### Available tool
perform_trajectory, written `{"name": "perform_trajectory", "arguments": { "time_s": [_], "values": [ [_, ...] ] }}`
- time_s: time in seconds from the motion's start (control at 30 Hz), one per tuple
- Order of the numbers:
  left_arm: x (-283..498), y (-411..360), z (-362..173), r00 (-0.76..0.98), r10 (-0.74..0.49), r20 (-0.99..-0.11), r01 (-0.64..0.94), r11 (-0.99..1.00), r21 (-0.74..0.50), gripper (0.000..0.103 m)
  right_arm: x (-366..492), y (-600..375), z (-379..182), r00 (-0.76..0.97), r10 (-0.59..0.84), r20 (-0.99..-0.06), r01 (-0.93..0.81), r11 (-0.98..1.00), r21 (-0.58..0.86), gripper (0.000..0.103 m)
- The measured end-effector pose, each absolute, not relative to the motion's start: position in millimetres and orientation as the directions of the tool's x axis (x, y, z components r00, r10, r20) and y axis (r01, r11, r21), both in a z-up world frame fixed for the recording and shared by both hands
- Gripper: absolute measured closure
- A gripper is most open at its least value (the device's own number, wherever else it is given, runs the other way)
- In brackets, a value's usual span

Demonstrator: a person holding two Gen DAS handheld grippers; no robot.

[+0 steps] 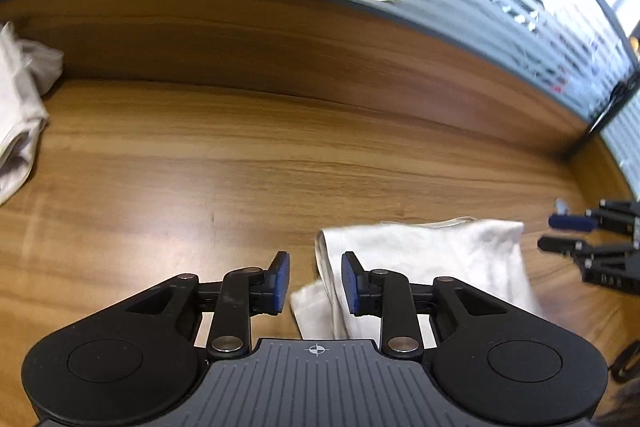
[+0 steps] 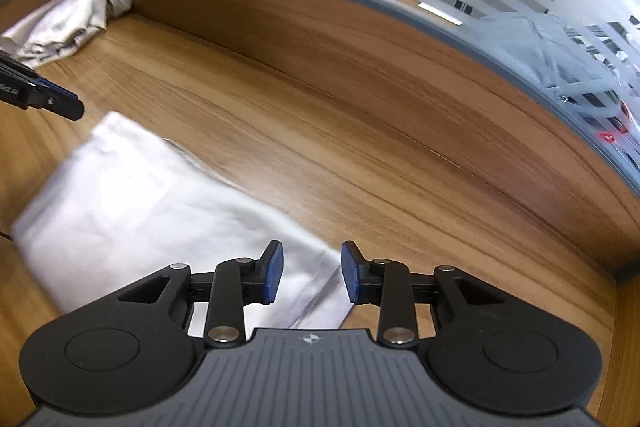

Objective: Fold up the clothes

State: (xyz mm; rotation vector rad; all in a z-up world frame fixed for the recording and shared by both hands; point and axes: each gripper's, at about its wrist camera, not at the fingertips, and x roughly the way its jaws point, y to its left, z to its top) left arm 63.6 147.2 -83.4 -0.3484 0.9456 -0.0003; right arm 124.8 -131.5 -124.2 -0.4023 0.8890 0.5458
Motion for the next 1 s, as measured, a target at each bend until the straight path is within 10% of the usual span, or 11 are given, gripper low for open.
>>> {"name": "perform_trajectory", "arguments": {
  "time_s": [0.7, 1.0],
  "values": [
    [12.0, 170.3, -79.4, 0.497, -0.273, -0.823, -0.299, 0.837, -0.458, 0.030, -11.2, 4.4, -113.1, 0.347, 0.461, -0.817, -0.855, 0.513, -0.073, 0.046],
    [14.2, 178.9, -88.7, 0.477, -0.355, -0.804, -0.343, 0.767, -0.542, 0.022, -52.2, 58.6, -154.1, 0.425, 0.369, -0.827, -0.894, 0.313, -0.320, 0.046]
  ]
}}
